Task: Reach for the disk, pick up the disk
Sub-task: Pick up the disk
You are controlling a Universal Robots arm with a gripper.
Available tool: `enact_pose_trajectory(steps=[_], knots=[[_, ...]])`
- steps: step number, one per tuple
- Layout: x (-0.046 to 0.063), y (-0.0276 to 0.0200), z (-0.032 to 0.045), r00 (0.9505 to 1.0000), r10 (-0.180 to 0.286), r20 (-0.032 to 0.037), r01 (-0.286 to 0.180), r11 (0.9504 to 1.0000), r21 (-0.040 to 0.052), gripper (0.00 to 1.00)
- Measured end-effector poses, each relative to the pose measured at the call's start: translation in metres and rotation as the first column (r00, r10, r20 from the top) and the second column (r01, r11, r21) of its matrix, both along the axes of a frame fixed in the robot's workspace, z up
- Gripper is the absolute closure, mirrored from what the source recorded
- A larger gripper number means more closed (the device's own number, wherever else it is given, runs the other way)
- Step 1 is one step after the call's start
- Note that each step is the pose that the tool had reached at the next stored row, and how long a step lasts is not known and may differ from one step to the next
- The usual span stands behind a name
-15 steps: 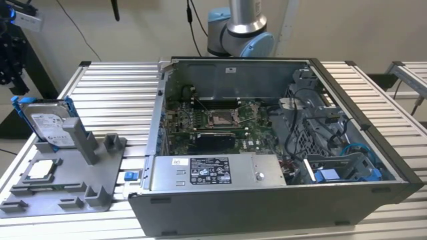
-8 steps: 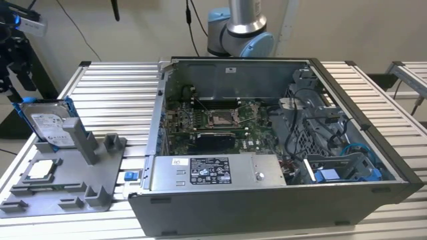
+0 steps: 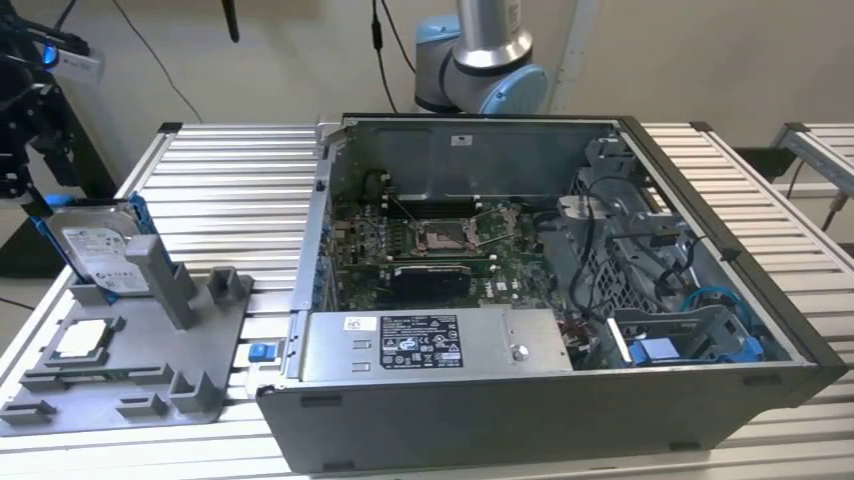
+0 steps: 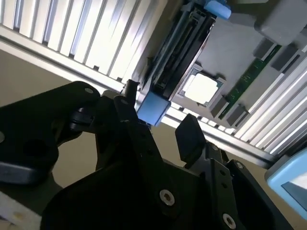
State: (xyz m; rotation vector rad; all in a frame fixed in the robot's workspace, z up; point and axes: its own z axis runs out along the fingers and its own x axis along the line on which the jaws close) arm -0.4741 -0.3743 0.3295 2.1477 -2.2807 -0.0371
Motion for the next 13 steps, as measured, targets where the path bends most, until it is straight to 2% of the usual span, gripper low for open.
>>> enact_pose_trajectory(steps=[13], knots=[[0.000,0.0000,-0.0237,0.9987,0.051,0.0000,-0.051,0.9987,0.0000,0.00]])
